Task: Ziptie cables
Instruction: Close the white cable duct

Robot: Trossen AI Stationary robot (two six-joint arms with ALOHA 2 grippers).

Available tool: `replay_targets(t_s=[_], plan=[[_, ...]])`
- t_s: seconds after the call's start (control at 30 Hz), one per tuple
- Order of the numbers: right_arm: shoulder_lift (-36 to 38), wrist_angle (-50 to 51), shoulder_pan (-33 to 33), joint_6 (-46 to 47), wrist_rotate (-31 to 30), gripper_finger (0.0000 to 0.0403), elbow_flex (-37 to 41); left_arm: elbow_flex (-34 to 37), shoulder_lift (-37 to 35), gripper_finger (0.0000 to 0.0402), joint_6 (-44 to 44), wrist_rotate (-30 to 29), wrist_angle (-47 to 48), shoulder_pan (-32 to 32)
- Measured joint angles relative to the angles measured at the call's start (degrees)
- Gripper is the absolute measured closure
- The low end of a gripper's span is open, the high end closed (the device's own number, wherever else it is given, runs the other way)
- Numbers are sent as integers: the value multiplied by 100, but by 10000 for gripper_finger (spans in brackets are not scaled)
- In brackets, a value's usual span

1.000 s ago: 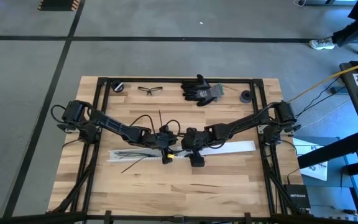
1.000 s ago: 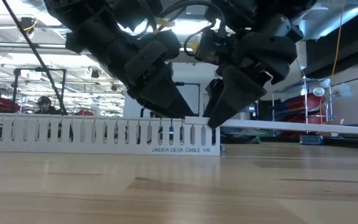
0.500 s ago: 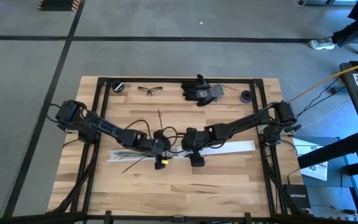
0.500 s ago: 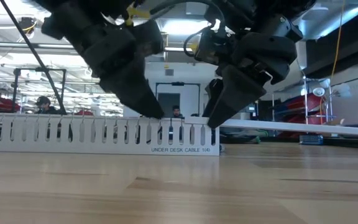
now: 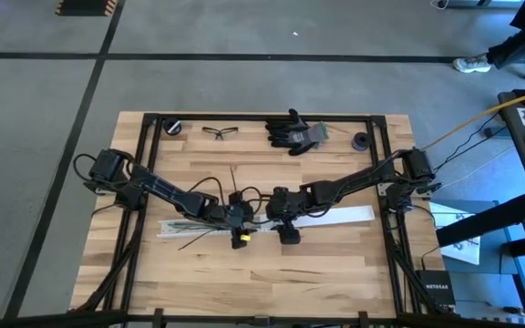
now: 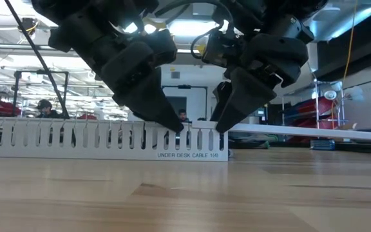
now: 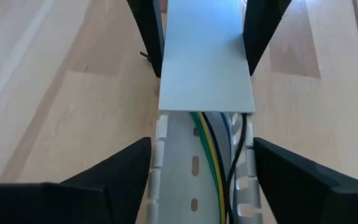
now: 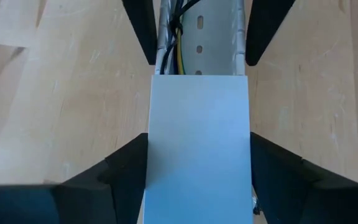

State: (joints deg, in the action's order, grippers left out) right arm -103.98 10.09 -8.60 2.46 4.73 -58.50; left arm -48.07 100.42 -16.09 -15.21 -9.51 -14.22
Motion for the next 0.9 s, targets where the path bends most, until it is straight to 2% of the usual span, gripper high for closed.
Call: replay_targets(t_s=[0.2,0.37,0.77,0.9], plan=[[0,-28,0,-4,7,178,5,0,0,199,68,-8,-8,-4],[-5,-182,-3,9,42,178,20,-2,-2,230,151,-14,19,-7],[-175,-867,-2,63,39,178,35,-2,-11,240,147,-34,70,-9],[-380,-818,-2,157,39,178,-156,7,-22,240,128,-40,146,-13]])
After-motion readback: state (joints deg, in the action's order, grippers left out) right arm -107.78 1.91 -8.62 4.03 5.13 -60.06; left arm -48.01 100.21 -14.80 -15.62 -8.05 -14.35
